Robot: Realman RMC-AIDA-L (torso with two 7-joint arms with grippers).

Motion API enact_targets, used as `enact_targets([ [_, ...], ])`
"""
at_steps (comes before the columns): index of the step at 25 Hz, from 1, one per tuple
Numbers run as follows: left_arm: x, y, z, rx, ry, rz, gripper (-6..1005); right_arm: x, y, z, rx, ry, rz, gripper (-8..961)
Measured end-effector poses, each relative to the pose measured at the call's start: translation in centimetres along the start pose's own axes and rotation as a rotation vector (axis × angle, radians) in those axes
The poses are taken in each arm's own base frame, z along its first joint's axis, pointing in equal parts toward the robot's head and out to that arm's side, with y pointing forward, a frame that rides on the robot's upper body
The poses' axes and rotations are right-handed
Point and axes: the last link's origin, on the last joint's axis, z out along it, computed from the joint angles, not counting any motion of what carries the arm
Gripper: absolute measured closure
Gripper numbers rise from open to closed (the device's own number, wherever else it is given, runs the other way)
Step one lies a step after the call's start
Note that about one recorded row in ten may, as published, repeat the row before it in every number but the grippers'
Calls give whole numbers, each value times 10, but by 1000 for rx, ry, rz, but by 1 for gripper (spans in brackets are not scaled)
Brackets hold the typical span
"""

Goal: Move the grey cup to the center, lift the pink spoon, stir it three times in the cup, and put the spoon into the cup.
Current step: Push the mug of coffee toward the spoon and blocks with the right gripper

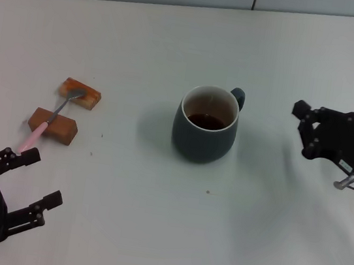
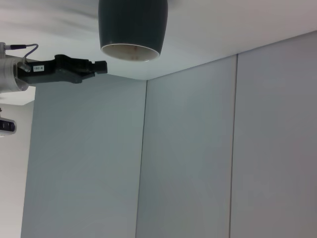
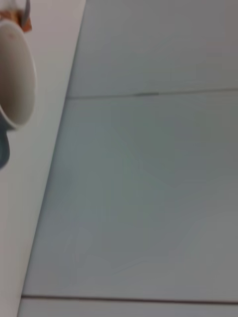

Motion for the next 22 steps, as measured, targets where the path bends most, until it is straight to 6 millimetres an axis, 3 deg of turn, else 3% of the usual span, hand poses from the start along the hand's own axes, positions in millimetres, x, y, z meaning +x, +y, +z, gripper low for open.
enact_targets([
  [9, -1, 0, 2, 3, -1, -2, 195, -5, 16, 23, -107, 17, -20, 955],
  [22, -2, 1, 2, -2, -6, -2, 196, -5, 25, 36, -159, 45, -25, 955],
])
